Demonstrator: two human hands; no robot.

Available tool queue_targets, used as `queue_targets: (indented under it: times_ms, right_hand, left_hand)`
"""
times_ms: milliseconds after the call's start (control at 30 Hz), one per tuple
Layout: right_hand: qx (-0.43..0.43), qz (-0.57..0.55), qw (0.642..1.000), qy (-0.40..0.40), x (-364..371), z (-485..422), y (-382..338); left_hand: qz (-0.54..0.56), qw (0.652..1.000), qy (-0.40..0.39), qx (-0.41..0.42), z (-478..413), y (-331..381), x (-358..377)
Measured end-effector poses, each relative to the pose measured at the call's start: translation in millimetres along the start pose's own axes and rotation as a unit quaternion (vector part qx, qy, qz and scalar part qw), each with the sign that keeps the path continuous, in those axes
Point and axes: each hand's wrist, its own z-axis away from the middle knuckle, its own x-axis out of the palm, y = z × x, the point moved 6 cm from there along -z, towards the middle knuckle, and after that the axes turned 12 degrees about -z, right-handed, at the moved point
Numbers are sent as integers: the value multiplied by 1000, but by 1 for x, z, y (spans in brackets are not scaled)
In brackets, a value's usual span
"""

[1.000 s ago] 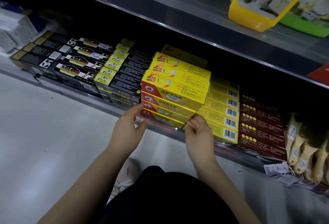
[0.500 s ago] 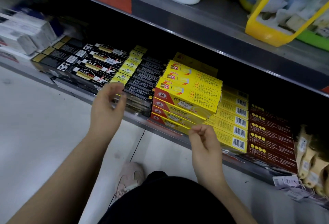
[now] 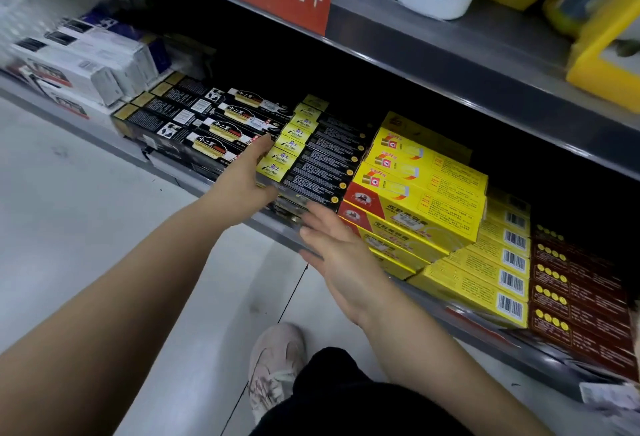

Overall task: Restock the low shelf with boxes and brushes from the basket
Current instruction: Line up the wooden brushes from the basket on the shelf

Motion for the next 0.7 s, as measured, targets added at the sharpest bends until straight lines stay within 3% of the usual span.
queue_targets:
  times_ms: [100, 167, 267, 367, 467, 700]
  right_hand:
    - [-44, 110, 992, -31, 9, 1, -29]
    - [-85, 235, 968, -27, 16, -3, -61]
    - [-173, 448, 877, -19, 29, -19, -112]
    - [-169, 635, 753, -33, 36, -55, -138]
    - [-91, 713, 695, -30, 29, -99, -142]
    - [-10, 760, 648, -47, 11, -146, -140]
  left_hand:
    - [84, 996, -8, -13, -11, -1, -4]
    - [125, 992, -2, -18, -25, 0, -11]
    - [164, 986, -1, -13, -51, 2, -18]
    - [127, 992, -5, -3, -79, 5, -17]
    - [98, 994, -39, 0, -100, 6, -6]
    - [49, 997, -63, 12, -109, 4, 12]
